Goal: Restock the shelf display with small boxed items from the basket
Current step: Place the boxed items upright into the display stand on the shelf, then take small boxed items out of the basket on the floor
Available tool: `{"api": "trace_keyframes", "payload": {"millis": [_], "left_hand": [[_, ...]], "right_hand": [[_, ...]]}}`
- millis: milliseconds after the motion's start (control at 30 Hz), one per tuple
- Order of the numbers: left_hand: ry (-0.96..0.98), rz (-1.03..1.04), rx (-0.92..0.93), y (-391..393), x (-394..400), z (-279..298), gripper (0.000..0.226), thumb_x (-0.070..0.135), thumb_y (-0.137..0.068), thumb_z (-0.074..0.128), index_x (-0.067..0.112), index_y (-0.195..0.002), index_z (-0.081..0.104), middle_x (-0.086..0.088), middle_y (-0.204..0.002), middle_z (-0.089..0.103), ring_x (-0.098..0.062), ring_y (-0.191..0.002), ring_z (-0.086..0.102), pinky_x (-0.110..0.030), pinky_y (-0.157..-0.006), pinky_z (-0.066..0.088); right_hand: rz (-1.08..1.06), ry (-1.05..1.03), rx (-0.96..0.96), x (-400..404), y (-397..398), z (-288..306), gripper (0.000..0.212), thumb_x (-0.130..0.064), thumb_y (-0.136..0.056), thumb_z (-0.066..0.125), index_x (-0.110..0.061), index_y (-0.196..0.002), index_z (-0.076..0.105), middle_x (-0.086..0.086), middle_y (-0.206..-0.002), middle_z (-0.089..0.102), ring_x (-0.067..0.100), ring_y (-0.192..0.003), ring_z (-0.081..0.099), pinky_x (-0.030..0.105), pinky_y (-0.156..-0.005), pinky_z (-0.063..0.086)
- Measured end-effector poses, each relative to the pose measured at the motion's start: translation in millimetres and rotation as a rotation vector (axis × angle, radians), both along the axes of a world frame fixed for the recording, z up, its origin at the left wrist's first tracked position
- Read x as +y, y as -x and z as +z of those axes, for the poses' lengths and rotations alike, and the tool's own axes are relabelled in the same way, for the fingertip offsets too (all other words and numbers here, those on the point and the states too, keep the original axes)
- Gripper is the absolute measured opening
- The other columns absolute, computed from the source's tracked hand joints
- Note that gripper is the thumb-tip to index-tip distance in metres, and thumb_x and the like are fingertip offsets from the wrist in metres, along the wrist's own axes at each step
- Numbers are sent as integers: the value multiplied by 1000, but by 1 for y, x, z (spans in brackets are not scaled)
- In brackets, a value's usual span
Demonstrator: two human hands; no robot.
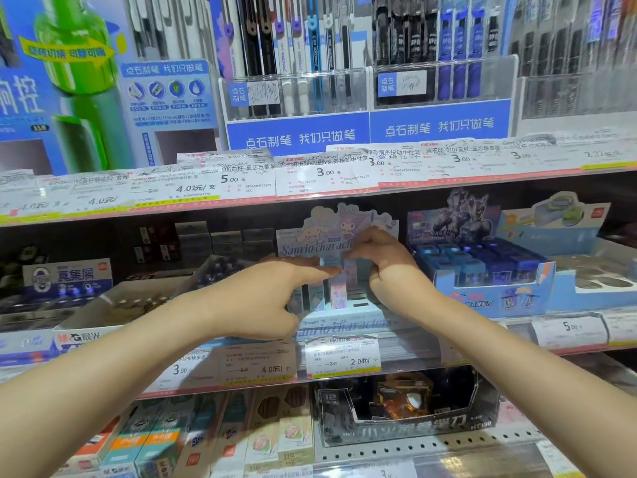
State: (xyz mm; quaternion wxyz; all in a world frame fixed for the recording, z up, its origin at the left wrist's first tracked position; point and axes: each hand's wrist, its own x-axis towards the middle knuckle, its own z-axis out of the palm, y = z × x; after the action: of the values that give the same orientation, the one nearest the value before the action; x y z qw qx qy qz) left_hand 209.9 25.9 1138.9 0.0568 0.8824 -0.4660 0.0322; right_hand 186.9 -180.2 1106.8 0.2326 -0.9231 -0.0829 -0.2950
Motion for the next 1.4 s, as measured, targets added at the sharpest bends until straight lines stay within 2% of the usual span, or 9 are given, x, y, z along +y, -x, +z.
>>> {"api": "trace_keyframes", "payload": {"millis": [167,267,333,467,567,700,833,1233,1400], "left_hand": [[34,4,-40,-5,-2,-5,80,13,-74,50,46,-141,22,-17,-119,64,-3,-45,53,-25,-59,53],[72,-42,-32,-8,-3,-4,74,27,-68,44,54,-135,27,-8,-122,65,-22,-96,67,-39,-89,53],[99,-45,-36,-10,-5,-1,66,37,-62,37,68,-121,32,-8,-122,65,-30,-108,62,-41,-94,51],[278,20,-98,-1,-17,5,60,37,-67,38,39,-126,50,-1,-118,66,-20,-104,62,-33,-92,50],[440,-5,-262,15,-29,7,51,42,-70,41,19,-110,64,4,-108,66,-10,-95,59,-21,-82,44],[513,30,-311,44,-44,-1,36,45,-73,43,16,-75,63,2,-63,61,-8,-58,51,-28,-58,42],[528,93,-283,78,-53,-19,27,44,-75,44,23,-63,55,9,-50,50,-5,-48,44,-15,-50,31],[401,270,188,144,-24,-159,31,49,-64,40,22,-60,55,9,-45,45,-4,-45,44,-12,-46,29],[258,349,427,160,11,-250,27,47,-70,50,23,-57,52,6,-48,49,-5,-43,41,-24,-46,32]], "right_hand": [[-6,-37,19,-1,-3,1,52,23,-71,41,-3,-108,67,14,-125,53,28,-122,45,16,-92,29],[-12,-72,20,3,3,5,52,19,-74,38,-6,-109,67,13,-119,55,31,-111,52,26,-94,39],[-24,-51,43,4,8,8,52,14,-77,37,-11,-115,64,10,-124,55,29,-112,52,31,-98,42],[-12,-34,-24,0,25,8,54,3,-81,41,-19,-129,49,4,-134,49,22,-120,48,26,-99,39],[64,-34,-110,-8,40,3,43,-10,-85,47,-20,-127,49,0,-121,51,16,-105,50,21,-82,35],[193,-71,-167,-21,67,-3,30,-31,-84,48,-20,-110,57,-4,-95,60,12,-81,56,27,-72,45],[365,-198,-124,-34,94,-14,14,-28,-83,53,-22,-92,62,-13,-68,57,9,-61,53,14,-57,38],[486,-418,437,-36,160,-153,20,-42,-72,56,-23,-76,63,7,-63,57,22,-54,51,27,-53,42],[411,-380,673,-17,193,-244,13,-25,-81,57,-16,-75,63,12,-67,64,17,-57,55,38,-58,48]]}}
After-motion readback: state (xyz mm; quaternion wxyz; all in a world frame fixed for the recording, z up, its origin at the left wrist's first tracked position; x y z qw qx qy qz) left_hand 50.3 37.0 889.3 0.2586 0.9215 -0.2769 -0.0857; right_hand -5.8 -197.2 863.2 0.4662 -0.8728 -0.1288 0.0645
